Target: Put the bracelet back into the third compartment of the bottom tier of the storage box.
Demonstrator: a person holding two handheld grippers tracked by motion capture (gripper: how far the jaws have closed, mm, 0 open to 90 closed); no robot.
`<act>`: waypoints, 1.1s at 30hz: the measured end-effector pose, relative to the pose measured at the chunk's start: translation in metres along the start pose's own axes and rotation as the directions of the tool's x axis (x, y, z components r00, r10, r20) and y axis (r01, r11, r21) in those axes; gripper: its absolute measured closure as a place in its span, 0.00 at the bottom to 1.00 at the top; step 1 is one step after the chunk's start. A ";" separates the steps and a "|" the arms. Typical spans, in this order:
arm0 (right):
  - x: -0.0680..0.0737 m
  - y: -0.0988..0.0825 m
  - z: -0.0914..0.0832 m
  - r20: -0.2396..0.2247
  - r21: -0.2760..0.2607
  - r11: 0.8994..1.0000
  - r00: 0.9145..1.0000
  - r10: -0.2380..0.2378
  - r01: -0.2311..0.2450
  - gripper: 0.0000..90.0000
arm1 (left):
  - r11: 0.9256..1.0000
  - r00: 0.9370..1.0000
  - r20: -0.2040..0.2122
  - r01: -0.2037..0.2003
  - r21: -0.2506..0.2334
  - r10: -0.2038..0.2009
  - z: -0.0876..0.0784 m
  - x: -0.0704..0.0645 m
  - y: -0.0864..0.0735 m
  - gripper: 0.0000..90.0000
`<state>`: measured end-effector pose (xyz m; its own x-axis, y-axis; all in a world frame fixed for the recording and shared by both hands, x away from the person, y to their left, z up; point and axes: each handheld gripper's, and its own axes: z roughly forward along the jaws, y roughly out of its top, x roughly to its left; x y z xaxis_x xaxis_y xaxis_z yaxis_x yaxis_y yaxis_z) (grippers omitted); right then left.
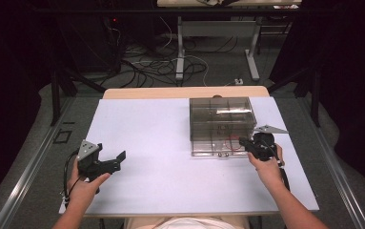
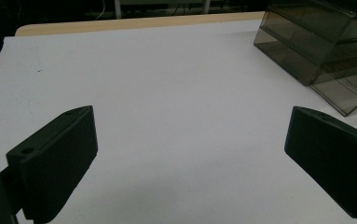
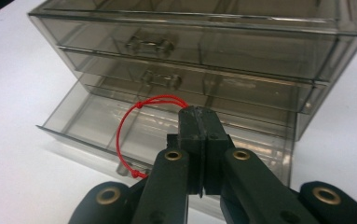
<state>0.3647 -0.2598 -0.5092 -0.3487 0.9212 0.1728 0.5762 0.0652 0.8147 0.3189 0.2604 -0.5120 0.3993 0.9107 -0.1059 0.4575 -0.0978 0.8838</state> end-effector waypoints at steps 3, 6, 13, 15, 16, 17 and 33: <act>-0.003 -0.001 0.001 0.011 0.004 1.000 1.000 0.018 -0.018 1.00 | 1.000 1.000 -0.001 0.003 -0.003 -0.003 0.000 -0.001 0.000 0.03; -0.008 -0.003 0.002 0.027 0.004 1.000 1.000 0.012 -0.012 1.00 | 1.000 1.000 -0.002 0.002 -0.002 -0.002 0.000 -0.001 0.000 0.03; -0.011 -0.005 0.006 0.043 0.012 1.000 0.999 0.022 -0.022 1.00 | 1.000 1.000 0.000 0.001 -0.003 -0.001 0.000 -0.001 0.000 0.03; -0.013 -0.006 0.007 0.045 0.013 1.000 0.999 0.018 -0.019 1.00 | 1.000 1.000 0.001 -0.001 -0.001 0.001 0.000 0.000 0.000 0.03; -0.013 -0.006 0.008 0.048 0.013 1.000 0.999 0.019 -0.019 1.00 | 1.000 1.000 0.000 0.000 -0.002 0.000 0.000 0.000 0.000 0.03; -0.014 -0.006 0.009 0.053 0.015 1.000 0.999 0.014 -0.014 1.00 | 1.000 1.000 0.000 0.000 -0.002 0.000 0.000 0.000 0.000 0.03; -0.022 -0.010 0.015 0.078 0.023 0.999 0.996 0.030 -0.032 1.00 | 1.000 1.000 0.005 -0.002 0.005 0.002 0.000 0.000 0.001 0.03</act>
<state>0.3774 -0.2749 -0.5289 -0.2723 0.9498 0.1538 0.6040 0.0443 0.7958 0.3187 0.2601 -0.5114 0.4041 0.9085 -0.1061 0.4603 -0.1018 0.8819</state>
